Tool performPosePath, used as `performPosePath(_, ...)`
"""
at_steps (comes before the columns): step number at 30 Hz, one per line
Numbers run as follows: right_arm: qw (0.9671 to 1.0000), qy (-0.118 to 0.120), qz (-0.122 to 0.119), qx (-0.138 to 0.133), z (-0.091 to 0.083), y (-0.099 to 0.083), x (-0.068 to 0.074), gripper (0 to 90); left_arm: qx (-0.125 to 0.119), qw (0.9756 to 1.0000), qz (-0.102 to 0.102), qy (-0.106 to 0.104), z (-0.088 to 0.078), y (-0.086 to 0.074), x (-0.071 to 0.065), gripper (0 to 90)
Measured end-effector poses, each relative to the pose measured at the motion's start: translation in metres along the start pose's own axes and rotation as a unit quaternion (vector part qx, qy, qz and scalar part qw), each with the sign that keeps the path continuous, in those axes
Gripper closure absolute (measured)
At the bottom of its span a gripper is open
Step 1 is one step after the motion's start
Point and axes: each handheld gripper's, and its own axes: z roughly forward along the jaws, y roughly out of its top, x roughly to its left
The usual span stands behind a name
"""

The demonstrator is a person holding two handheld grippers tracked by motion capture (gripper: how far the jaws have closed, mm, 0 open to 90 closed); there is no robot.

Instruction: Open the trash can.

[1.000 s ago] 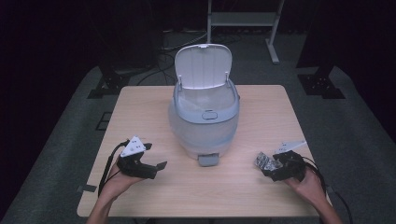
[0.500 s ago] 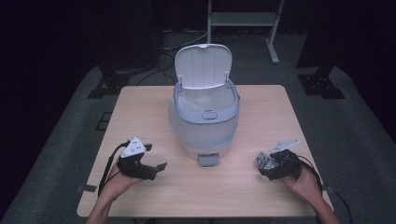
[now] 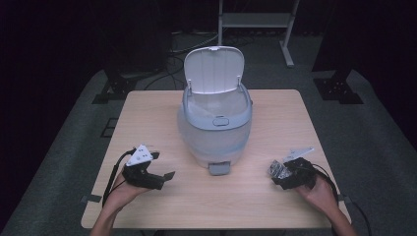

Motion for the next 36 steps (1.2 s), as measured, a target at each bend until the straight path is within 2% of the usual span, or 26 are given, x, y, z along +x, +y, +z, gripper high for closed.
performPosePath(6, 1.0, 0.004, 0.001, 0.001, 0.001, 0.001, 0.0, 23.2, -0.001, 1.0, -0.001, -0.002, 0.0, -0.001, 0.0, 9.6)
performPosePath(13, 1.0, 0.01, 0.0, 0.0, 0.0, 0.002, 0.0, 32.2, 0.0, 1.0, 0.0, -0.002, 0.0, -0.001, 0.0, 9.7)
performPosePath(24, 0.9999, 0.008, 0.009, 0.004, -0.001, 0.002, 0.001, 32.5, 0.001, 1.0, 0.0, -0.002, 0.0, -0.001, 0.0, 9.7)
performPosePath(36, 0.9998, 0.015, 0.014, 0.001, -0.011, 0.006, -0.001, 32.5, 0.004, 1.0, 0.0, -0.002, 0.001, -0.003, 0.001, 9.7)
